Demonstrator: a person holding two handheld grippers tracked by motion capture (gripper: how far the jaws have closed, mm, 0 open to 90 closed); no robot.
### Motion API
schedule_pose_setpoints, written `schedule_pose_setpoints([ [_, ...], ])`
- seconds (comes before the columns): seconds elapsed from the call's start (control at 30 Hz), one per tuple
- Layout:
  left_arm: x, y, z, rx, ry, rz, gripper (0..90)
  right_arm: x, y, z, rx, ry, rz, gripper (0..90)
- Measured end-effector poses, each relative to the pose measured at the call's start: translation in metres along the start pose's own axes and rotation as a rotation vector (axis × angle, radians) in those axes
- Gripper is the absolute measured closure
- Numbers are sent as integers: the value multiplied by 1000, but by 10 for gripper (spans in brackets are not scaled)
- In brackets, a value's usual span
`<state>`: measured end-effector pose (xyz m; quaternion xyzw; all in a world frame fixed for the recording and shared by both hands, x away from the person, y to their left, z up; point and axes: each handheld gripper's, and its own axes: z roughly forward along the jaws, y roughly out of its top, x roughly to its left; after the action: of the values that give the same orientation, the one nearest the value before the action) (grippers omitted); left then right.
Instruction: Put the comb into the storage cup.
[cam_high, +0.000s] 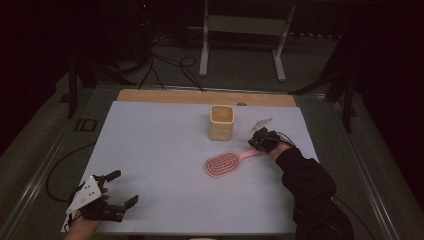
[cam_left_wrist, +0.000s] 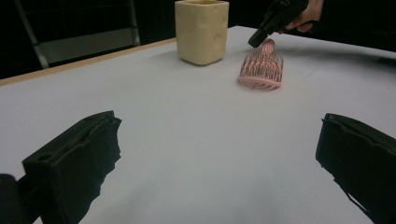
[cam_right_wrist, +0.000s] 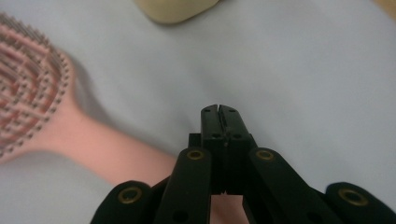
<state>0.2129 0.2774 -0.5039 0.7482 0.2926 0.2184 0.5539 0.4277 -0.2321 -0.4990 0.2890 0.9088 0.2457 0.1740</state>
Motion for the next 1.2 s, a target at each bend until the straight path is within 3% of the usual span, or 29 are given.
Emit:
schedule_pose_setpoints([
  [0.47,0,0,0,-1,0,-1,0,5,-21,-11,7,14,17,900],
  [1.2,1,-1,-1,-5,3,-10,0,36,-56,-37,18,54,-10,900],
])
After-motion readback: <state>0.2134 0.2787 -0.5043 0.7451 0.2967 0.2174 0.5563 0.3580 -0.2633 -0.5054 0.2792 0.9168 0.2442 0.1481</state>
